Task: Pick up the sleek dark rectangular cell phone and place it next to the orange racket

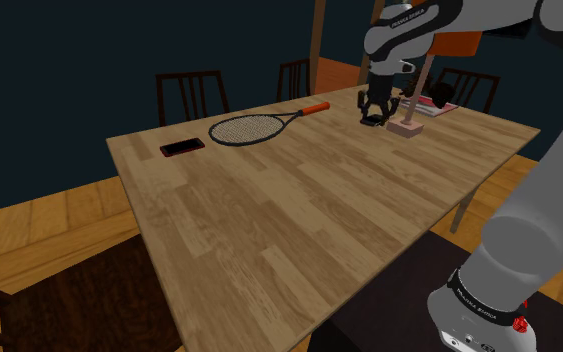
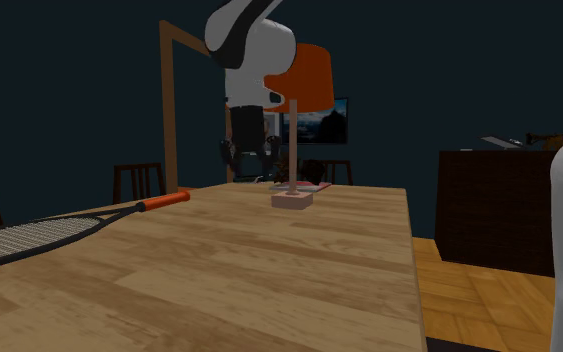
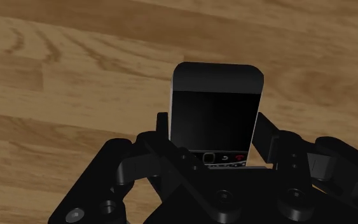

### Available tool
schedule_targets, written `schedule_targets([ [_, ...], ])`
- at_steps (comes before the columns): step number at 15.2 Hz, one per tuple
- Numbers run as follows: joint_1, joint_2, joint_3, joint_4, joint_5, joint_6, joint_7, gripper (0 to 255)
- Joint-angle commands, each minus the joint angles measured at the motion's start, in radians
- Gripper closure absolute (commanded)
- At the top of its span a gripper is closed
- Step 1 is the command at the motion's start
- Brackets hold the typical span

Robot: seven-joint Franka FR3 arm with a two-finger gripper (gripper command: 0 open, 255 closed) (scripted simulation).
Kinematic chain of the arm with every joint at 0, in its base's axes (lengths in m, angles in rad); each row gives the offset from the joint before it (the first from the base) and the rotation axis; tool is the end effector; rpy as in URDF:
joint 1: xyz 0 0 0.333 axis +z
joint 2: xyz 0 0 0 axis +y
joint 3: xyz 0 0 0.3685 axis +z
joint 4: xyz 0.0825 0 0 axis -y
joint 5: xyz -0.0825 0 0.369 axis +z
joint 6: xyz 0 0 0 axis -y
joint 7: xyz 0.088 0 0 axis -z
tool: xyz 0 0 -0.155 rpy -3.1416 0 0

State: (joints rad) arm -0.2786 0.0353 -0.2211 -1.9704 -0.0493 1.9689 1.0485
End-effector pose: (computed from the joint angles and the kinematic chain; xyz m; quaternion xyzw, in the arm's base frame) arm 0.4781 -0.2659 0.4602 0.7216 -0.6916 -0.0102 0.0303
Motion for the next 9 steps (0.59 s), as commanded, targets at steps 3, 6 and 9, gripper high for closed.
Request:
schedule_targets([
  [3, 0.038, 0.081, 0.037, 0.102, 0.019, -0.025, 0.069, 255],
  [6, 0.065, 0.151, 0.060, 0.195, 0.030, -0.051, 0.116, 255],
  [9, 0.077, 0.192, 0.071, 0.224, 0.035, -0.041, 0.137, 255],
])
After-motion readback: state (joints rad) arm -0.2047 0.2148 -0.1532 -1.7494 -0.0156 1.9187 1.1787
